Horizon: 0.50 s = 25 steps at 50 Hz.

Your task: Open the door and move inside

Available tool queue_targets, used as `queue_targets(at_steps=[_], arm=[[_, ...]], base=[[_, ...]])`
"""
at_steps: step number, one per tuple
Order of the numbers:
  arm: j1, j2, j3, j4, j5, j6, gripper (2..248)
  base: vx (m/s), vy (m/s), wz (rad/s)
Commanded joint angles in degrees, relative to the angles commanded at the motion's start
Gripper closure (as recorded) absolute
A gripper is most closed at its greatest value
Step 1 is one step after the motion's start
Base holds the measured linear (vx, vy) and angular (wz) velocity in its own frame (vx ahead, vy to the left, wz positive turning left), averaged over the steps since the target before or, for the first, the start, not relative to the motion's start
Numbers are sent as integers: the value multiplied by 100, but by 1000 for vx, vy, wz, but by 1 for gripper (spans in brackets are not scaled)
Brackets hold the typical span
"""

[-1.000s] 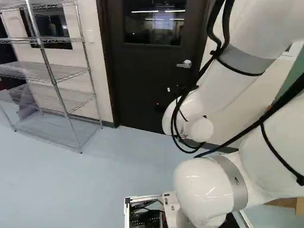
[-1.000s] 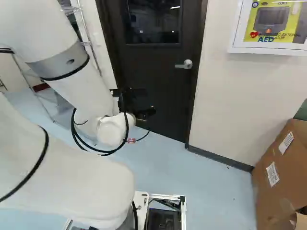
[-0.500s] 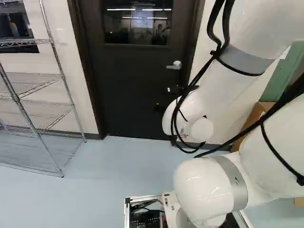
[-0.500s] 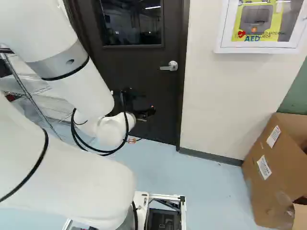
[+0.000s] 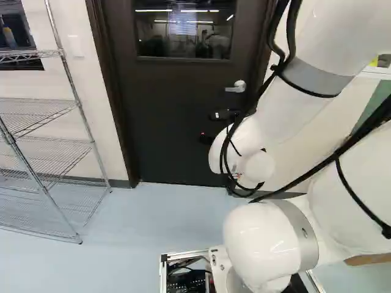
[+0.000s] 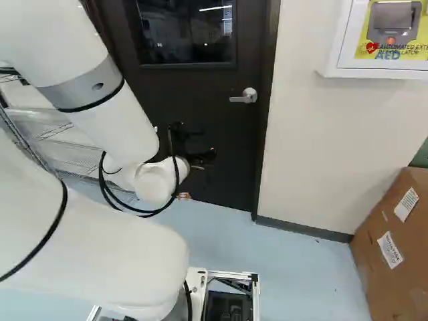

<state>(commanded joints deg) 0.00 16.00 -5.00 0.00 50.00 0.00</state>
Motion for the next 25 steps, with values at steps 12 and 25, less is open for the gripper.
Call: queue_targets(at_steps=[12, 25], arm=[[0, 0, 0, 0, 0, 0, 3], [0, 0, 0, 0, 0, 0, 3]], base=[[194, 113, -31], [189, 74, -203]])
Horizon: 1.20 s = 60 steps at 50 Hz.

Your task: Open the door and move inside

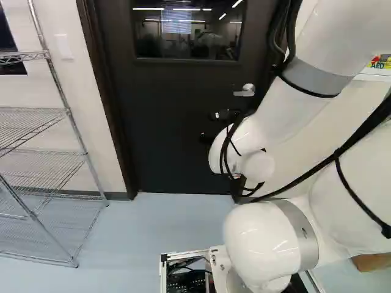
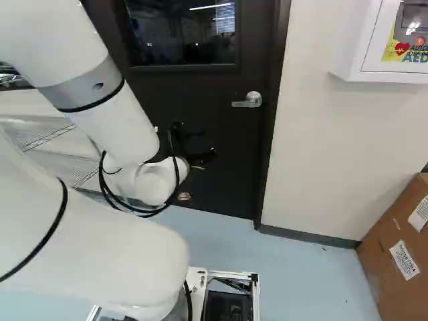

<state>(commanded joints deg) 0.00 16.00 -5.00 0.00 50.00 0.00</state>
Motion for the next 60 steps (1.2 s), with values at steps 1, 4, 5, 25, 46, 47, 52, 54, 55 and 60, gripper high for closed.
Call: queue_targets(at_steps=[1, 4, 5, 25, 46, 47, 52, 54, 55, 60], arm=[[0, 0, 0, 0, 0, 0, 3], [0, 0, 0, 0, 0, 0, 3], [0, 0, 0, 0, 0, 0, 3], [0, 0, 0, 0, 0, 0, 3], [0, 61, 5, 0, 0, 0, 3], [0, 76, 5, 0, 0, 0, 3], [0, 155, 4, 0, 0, 0, 3], [0, 179, -4, 0, 0, 0, 3], [-1, 188, -11, 0, 0, 0, 3], [-12, 202, -72, 0, 0, 0, 3]], base=[[170, 60, -235], [200, 68, -281], [134, 44, -172], [129, 47, -119], [-1, 0, 0], [0, 0, 0], [0, 0, 0], [0, 0, 0], [0, 0, 0], [0, 0, 0]])
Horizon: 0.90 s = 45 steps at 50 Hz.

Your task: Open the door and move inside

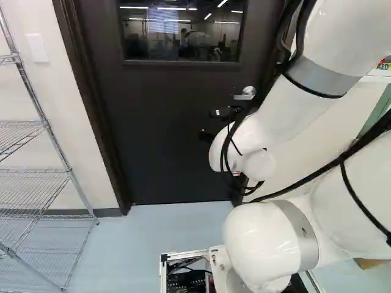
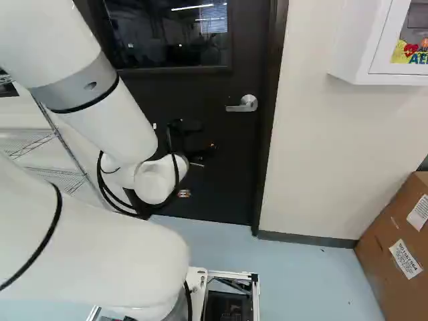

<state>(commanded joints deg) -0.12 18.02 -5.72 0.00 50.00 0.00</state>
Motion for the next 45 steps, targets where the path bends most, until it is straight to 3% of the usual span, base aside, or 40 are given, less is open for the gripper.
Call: queue_targets(at_steps=[45], arm=[[-148, -109, -728, 0, 0, 0, 3]], base=[[0, 0, 0]])
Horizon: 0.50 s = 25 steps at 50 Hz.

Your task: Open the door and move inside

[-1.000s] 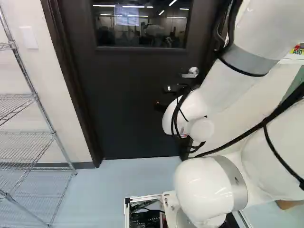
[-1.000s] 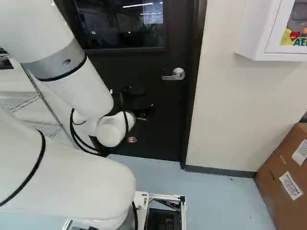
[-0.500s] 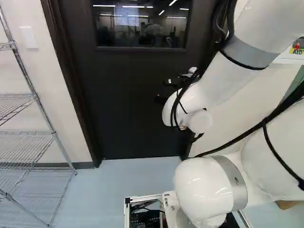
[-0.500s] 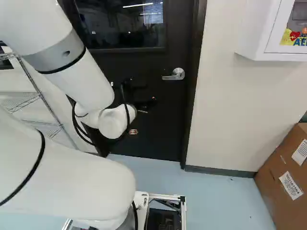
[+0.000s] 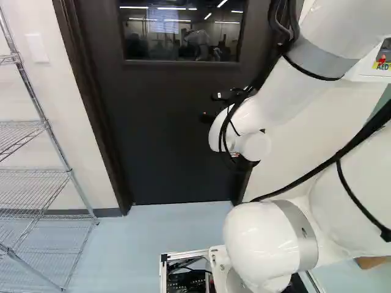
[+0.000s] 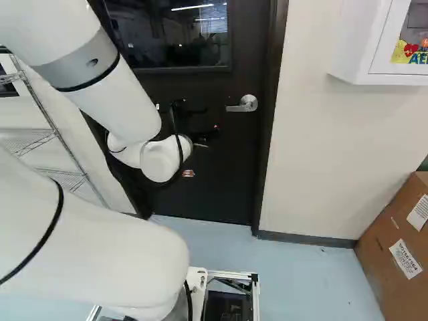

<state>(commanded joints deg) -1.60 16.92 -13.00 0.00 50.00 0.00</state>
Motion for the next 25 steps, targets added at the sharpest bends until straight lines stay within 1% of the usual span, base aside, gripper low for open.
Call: queue_targets(at_steps=[25], arm=[[-121, 20, -321, 0, 0, 0, 3]], base=[[0, 0, 0]])
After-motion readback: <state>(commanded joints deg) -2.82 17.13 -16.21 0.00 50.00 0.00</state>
